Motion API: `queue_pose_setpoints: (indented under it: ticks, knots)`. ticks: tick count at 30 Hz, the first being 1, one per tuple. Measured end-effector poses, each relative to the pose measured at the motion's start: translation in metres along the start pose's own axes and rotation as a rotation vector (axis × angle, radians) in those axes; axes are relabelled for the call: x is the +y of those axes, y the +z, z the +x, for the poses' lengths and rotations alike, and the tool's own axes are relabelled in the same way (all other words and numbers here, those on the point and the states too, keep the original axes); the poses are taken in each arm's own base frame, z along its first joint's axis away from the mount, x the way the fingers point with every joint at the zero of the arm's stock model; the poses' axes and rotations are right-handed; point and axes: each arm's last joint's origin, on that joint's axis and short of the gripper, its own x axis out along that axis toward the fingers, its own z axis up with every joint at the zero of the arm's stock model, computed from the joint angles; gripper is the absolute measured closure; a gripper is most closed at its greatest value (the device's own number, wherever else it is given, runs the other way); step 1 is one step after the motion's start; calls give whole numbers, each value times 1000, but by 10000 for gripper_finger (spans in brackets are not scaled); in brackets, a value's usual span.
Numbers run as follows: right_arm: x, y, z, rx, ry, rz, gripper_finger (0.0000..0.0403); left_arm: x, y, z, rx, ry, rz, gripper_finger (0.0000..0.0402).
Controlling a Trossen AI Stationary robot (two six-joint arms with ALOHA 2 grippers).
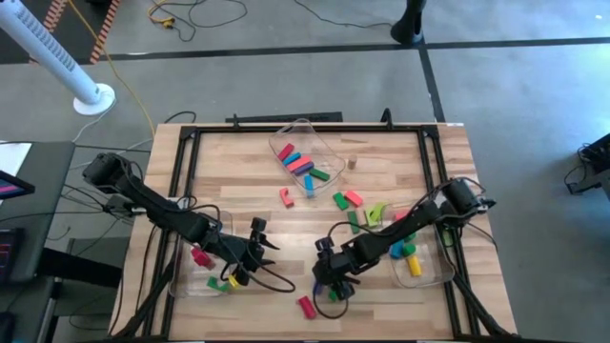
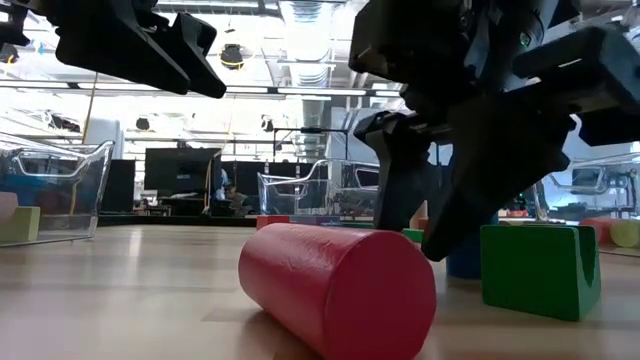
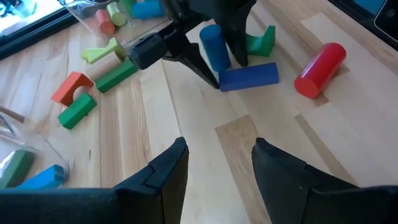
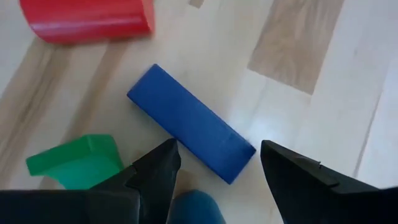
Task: Sort blocks by size
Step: Put the blue rectangular block into the top transparent bin
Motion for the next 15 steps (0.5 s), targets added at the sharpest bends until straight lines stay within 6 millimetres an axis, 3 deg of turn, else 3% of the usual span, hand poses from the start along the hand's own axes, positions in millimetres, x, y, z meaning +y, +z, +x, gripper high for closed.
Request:
queue_pose_setpoints:
  ticks: [15]
  knots:
    - [-3,-4,-11,187,-90,17,143,0,0,0,1,0,2,232]
